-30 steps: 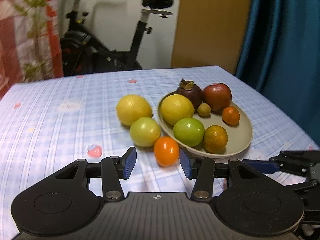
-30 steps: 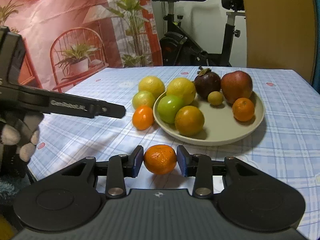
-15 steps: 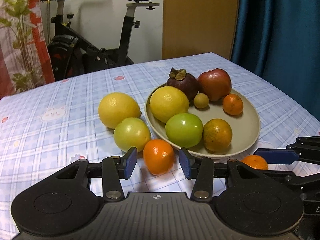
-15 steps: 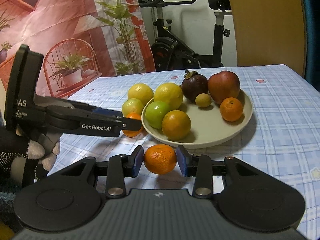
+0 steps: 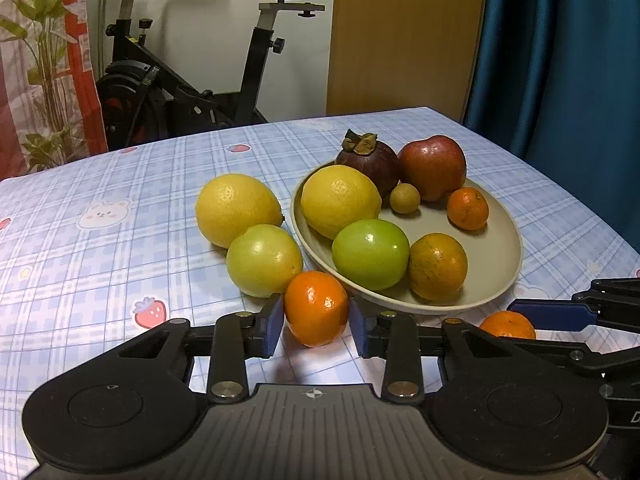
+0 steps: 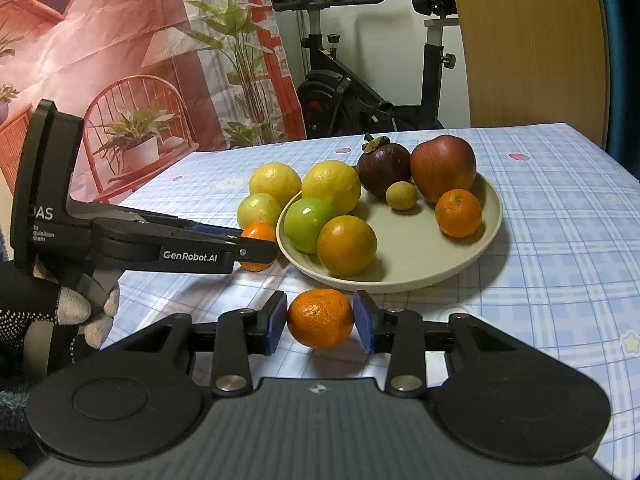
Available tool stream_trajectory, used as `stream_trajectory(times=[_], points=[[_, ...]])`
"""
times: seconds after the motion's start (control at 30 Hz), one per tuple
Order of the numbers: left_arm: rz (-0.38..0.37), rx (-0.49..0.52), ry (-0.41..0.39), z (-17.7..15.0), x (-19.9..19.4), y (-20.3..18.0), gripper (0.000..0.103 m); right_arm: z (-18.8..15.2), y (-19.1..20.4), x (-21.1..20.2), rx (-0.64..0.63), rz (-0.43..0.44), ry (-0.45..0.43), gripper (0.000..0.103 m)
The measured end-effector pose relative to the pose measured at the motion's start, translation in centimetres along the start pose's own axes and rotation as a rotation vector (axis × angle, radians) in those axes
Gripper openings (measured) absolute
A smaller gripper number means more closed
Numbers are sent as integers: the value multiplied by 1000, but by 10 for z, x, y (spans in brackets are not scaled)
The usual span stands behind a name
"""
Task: Organize fruits
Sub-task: 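Carry the tangerine onto the plate and open the left tool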
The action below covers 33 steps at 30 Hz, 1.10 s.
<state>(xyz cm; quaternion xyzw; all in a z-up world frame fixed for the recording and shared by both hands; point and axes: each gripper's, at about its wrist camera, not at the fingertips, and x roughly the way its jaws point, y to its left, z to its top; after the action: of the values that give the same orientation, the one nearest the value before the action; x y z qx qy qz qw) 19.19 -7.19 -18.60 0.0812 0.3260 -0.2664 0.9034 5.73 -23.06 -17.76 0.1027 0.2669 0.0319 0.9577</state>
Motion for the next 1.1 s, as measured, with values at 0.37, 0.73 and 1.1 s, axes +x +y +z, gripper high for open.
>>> stream_trajectory(times=[0.37,0.73,1.1], points=[[5,-38,4,-7,-8,4,38,0,-1,1,-2,-1,-5,39],[-2,-76,-16,-20,-28,7,37,0,1,1,-7,-2,-3,39],[-20,-50,-30,-24,-37,-1,37,0,0,3,-12,-12,7,39]])
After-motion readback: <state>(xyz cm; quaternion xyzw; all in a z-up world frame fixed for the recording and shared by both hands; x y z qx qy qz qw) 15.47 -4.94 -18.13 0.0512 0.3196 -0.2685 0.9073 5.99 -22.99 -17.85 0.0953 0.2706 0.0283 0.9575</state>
